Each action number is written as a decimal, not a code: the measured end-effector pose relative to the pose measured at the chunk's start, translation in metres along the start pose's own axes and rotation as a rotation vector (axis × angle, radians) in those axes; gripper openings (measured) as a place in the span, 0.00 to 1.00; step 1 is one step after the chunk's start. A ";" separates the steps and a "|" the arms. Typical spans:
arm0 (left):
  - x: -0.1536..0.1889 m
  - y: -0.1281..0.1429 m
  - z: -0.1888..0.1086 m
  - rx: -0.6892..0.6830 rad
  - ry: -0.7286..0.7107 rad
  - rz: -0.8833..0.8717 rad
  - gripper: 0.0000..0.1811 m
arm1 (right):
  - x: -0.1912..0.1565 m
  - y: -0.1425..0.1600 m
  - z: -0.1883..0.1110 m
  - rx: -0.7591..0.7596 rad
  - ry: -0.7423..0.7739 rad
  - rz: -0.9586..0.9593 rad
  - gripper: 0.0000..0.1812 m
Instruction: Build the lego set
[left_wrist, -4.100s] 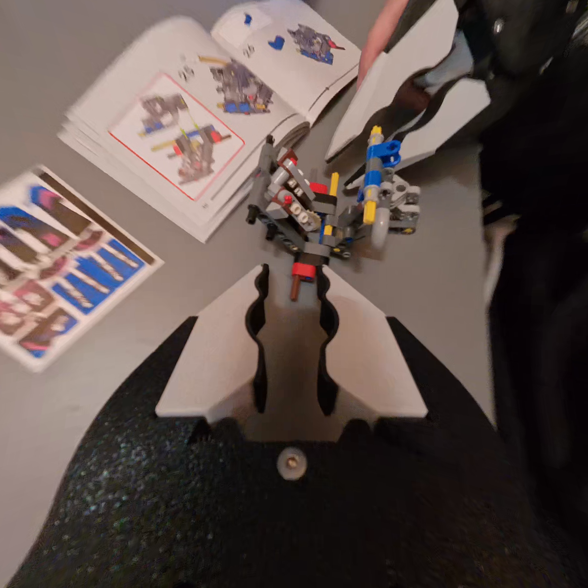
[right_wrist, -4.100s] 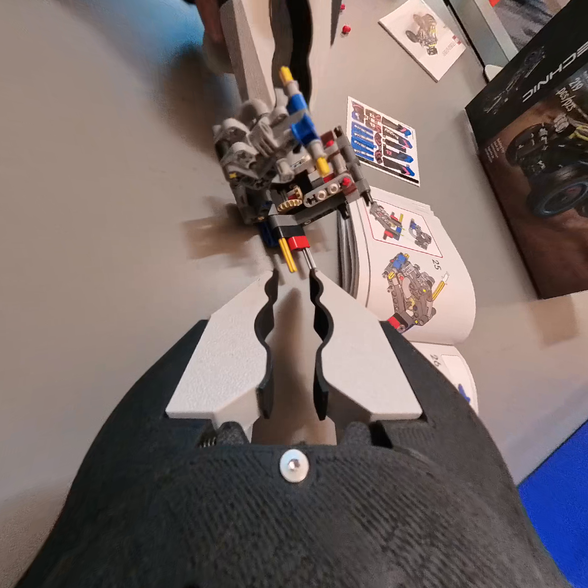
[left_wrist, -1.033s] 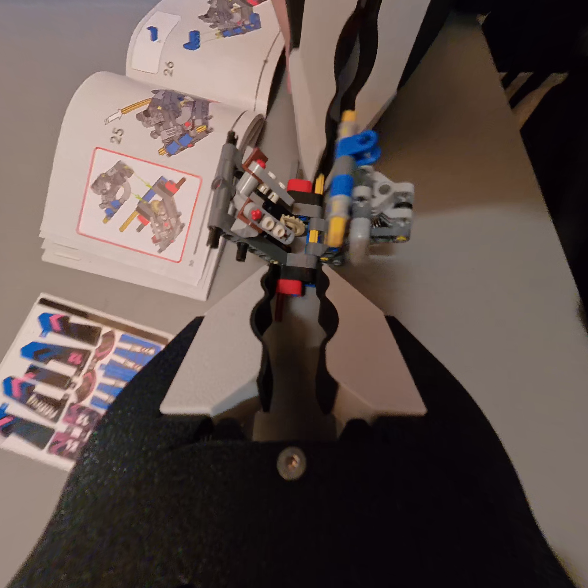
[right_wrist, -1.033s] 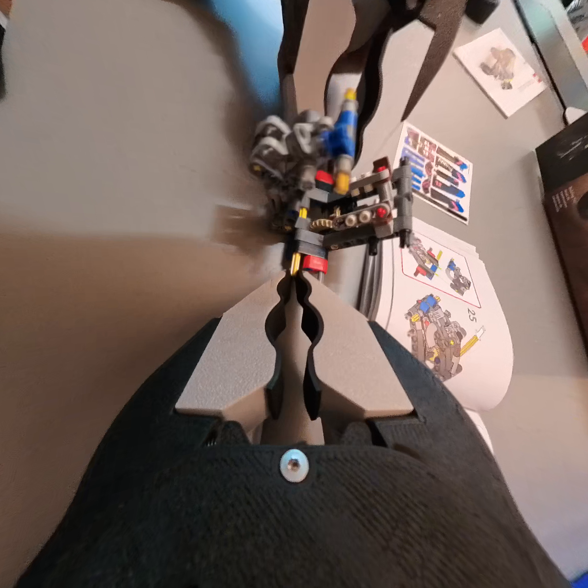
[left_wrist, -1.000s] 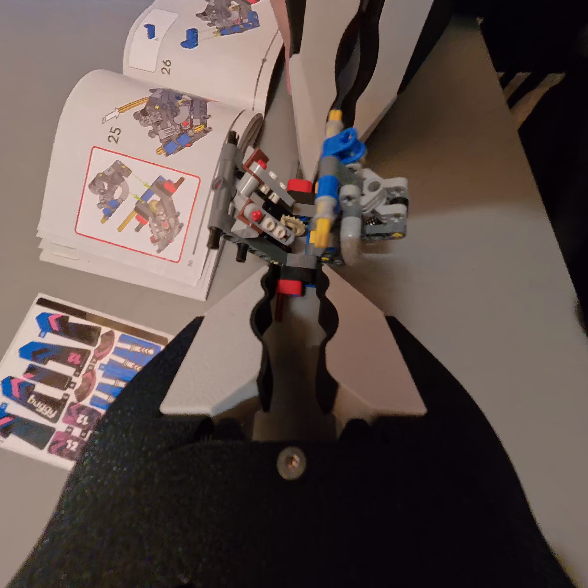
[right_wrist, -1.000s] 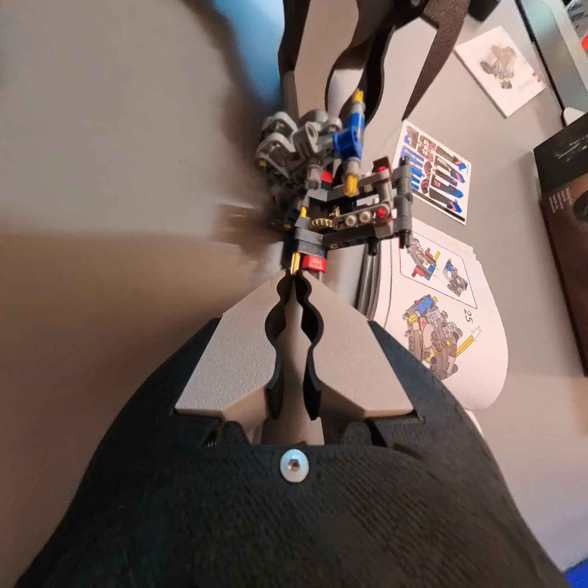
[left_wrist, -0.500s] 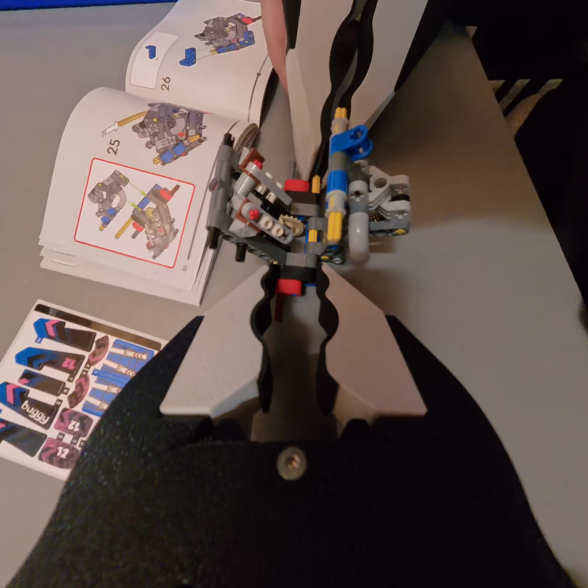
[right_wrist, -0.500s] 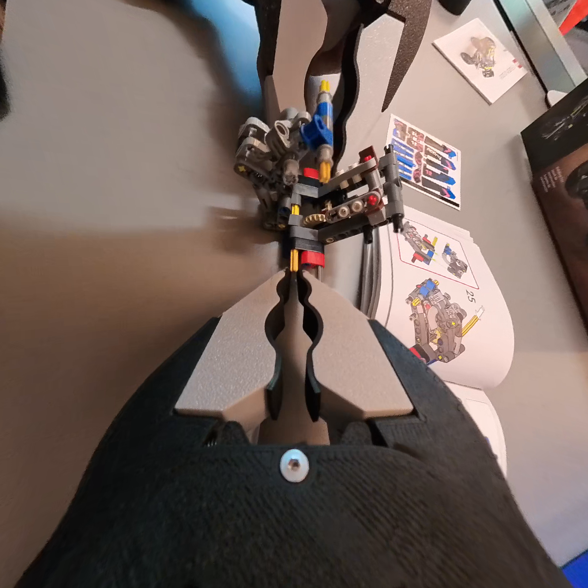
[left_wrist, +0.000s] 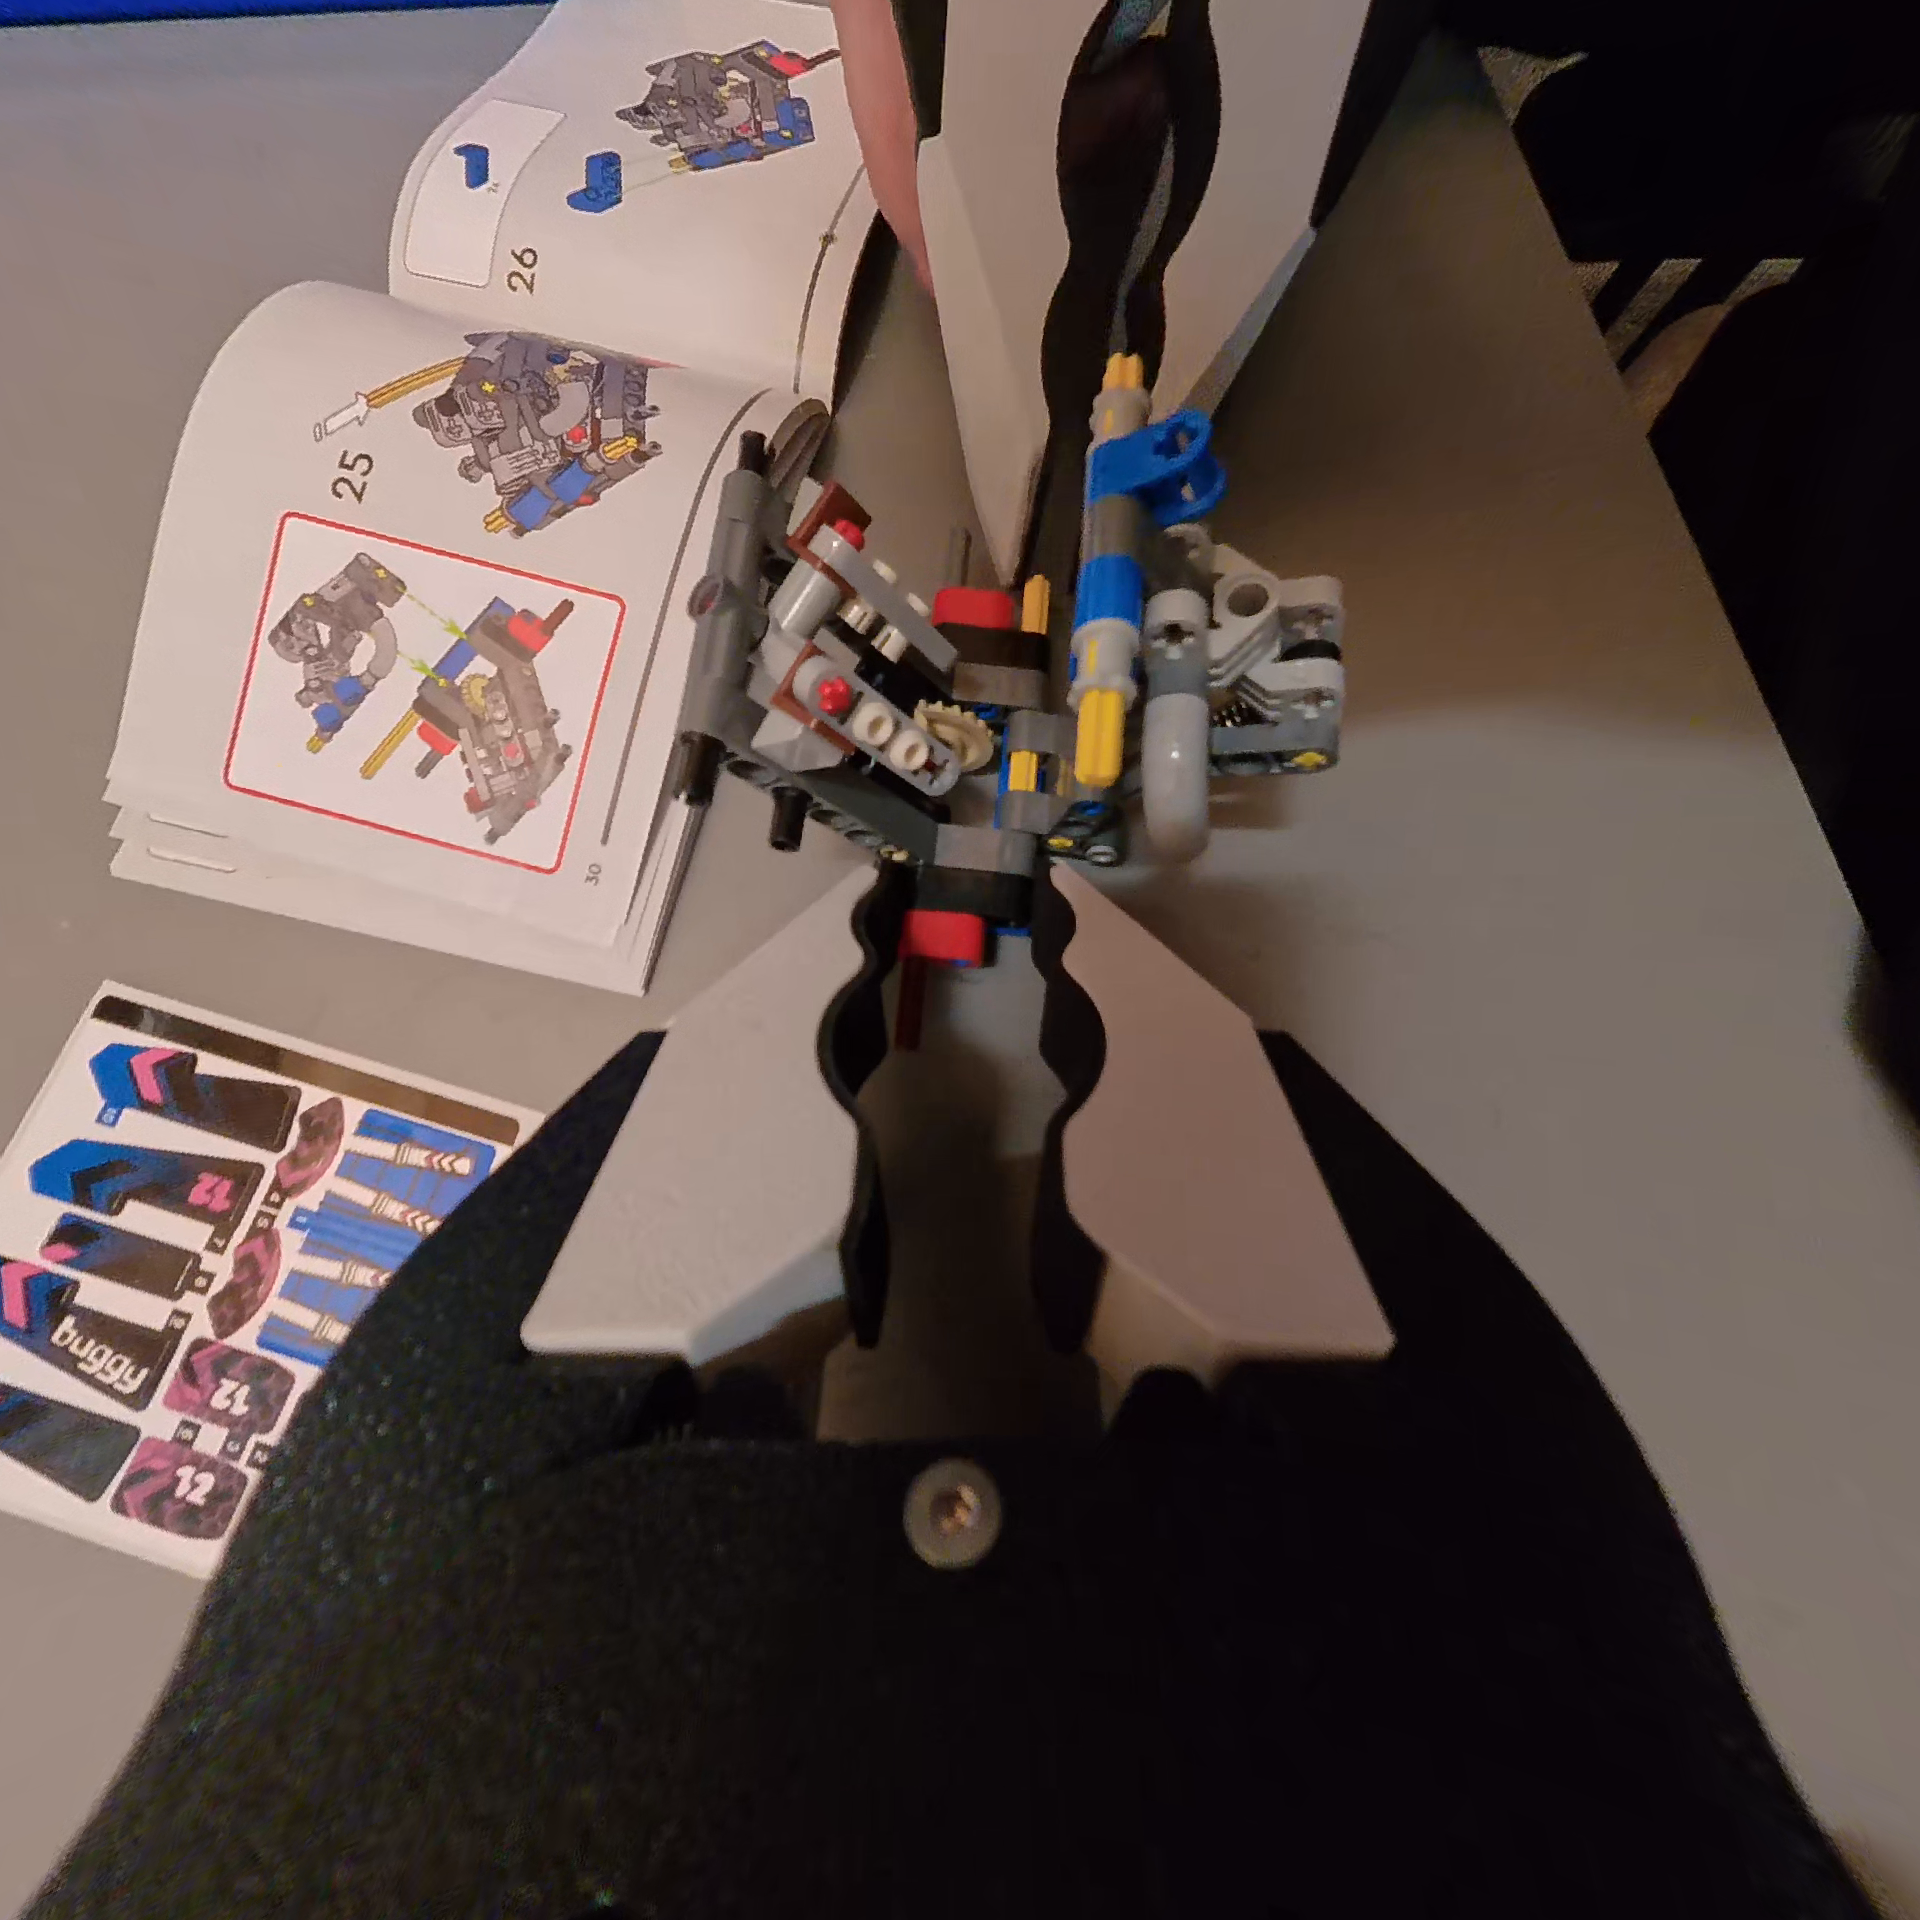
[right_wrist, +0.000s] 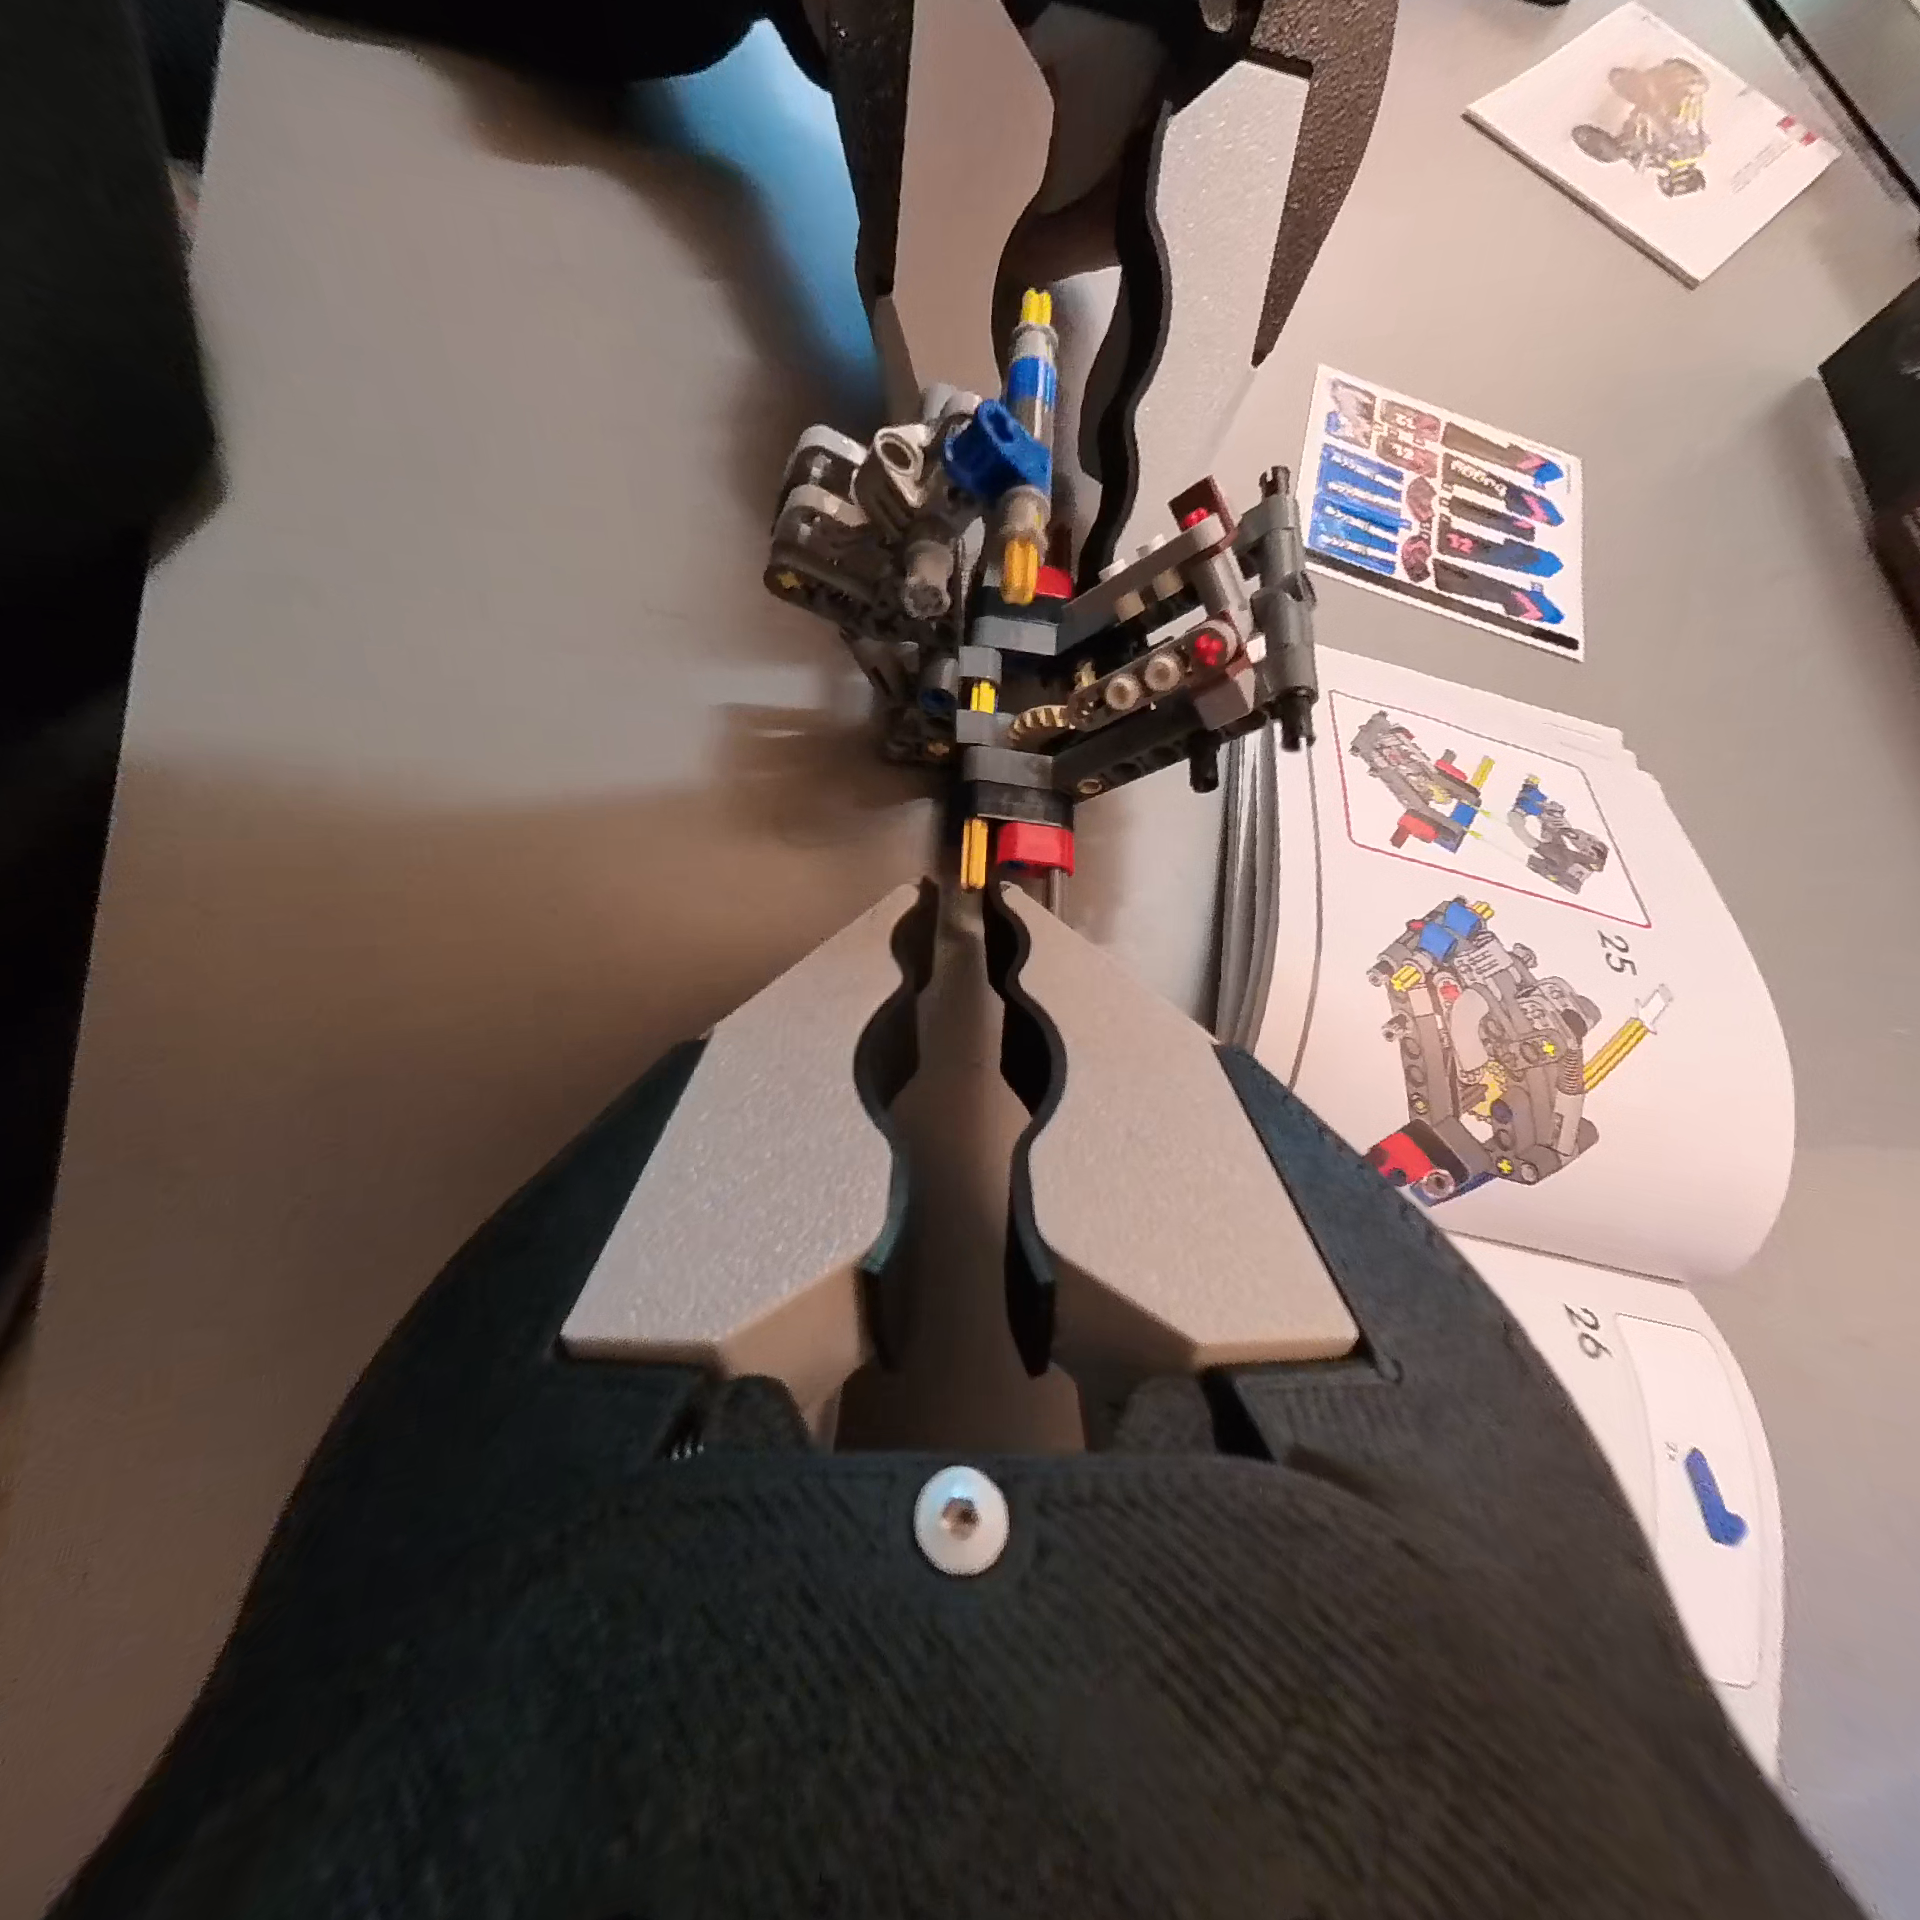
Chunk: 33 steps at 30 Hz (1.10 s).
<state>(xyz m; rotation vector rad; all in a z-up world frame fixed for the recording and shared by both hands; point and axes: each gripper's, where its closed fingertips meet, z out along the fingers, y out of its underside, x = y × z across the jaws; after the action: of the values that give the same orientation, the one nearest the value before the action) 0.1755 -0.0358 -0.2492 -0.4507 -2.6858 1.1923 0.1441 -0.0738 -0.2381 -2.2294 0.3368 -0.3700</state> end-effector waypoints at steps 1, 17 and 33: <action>0.000 0.000 0.000 0.000 0.000 0.000 0.13 | 0.000 0.000 0.000 -0.001 0.006 -0.001 0.03; 0.000 0.001 0.000 -0.011 -0.007 -0.011 0.13 | 0.006 0.000 0.003 -0.051 0.087 0.050 0.01; -0.001 0.001 -0.001 -0.009 -0.015 -0.031 0.12 | 0.007 -0.002 0.006 -0.045 0.138 0.103 0.01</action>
<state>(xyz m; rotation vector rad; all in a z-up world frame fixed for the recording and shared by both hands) 0.1772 -0.0346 -0.2493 -0.4009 -2.7018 1.1797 0.1537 -0.0704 -0.2391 -2.2249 0.5359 -0.4660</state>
